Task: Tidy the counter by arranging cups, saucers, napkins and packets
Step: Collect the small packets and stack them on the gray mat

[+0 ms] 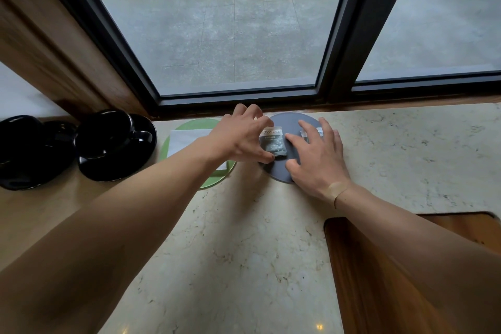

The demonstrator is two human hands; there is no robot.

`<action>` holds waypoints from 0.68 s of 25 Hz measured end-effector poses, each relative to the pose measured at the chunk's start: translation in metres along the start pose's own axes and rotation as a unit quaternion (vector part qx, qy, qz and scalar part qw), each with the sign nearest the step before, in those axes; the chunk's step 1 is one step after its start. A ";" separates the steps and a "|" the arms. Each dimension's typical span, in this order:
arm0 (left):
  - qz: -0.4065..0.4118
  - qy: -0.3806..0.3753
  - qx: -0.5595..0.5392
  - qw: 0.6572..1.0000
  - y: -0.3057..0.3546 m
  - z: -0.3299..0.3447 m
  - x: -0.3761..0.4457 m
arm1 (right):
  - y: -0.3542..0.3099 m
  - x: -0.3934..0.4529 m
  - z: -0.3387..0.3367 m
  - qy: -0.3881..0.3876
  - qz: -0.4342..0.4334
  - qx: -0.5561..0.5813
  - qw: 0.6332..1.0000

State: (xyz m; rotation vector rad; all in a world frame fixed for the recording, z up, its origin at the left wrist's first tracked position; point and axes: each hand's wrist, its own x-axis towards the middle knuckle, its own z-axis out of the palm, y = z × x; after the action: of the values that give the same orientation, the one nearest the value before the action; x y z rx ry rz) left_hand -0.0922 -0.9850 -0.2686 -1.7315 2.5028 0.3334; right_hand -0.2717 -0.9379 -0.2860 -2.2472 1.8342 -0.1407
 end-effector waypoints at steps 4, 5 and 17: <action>-0.005 -0.004 -0.032 0.999 -0.004 -0.002 -0.006 | 0.001 -0.005 0.002 0.023 -0.013 0.012 1.000; -0.008 -0.003 -0.048 0.999 -0.005 -0.002 -0.007 | 0.001 -0.007 0.002 0.032 -0.017 0.015 0.999; -0.002 0.005 -0.057 0.998 -0.009 0.003 -0.007 | 0.005 -0.015 0.008 0.051 -0.028 0.005 0.998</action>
State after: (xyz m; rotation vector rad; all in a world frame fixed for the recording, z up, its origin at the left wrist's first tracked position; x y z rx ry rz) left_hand -0.0817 -0.9805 -0.2708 -1.7819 2.5334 0.4768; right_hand -0.2781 -0.9230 -0.2934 -2.3251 1.8166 -0.2797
